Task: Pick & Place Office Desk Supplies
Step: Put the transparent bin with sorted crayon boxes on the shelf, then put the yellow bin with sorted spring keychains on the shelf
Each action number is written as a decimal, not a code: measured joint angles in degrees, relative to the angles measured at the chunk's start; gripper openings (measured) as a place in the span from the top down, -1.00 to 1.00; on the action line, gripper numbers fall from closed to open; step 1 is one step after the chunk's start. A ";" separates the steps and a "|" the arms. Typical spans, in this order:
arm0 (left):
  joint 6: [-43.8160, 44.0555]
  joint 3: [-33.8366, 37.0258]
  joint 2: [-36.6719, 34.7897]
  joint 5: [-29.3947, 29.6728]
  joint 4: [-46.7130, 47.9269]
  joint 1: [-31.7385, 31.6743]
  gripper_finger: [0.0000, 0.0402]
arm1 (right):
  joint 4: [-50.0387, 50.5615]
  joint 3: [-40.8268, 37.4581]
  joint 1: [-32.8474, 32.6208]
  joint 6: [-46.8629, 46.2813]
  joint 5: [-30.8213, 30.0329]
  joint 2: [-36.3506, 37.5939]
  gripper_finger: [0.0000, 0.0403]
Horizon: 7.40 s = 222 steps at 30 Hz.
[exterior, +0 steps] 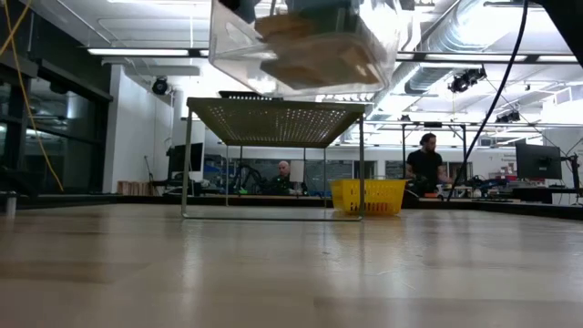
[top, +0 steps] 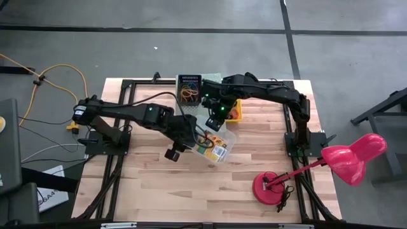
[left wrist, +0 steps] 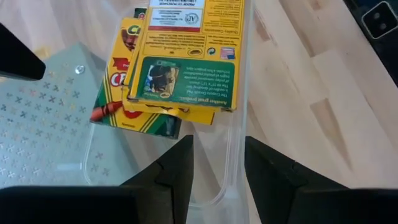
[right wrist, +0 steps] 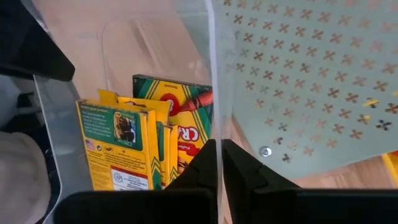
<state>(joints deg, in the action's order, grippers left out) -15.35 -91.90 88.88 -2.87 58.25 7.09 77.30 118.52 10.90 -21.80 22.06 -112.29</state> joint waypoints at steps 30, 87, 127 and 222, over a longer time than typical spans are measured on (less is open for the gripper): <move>1.70 0.06 0.04 -1.13 1.32 1.73 0.98 | -1.90 0.02 -0.04 -0.74 3.81 0.00 0.98; 2.18 -0.76 0.00 8.61 -0.24 7.88 1.00 | -5.12 0.07 -0.59 -0.51 4.60 0.41 0.16; 18.73 -0.79 -3.09 6.35 1.52 0.62 1.00 | -15.64 0.07 -1.16 2.22 -8.64 21.75 0.26; 29.22 69.66 -48.97 13.20 -52.82 14.42 0.66 | -16.02 0.04 -1.27 5.60 -6.99 22.73 0.25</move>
<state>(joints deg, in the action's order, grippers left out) 13.87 -22.24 39.91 10.33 5.43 21.51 61.28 118.56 9.63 -16.21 15.07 -89.56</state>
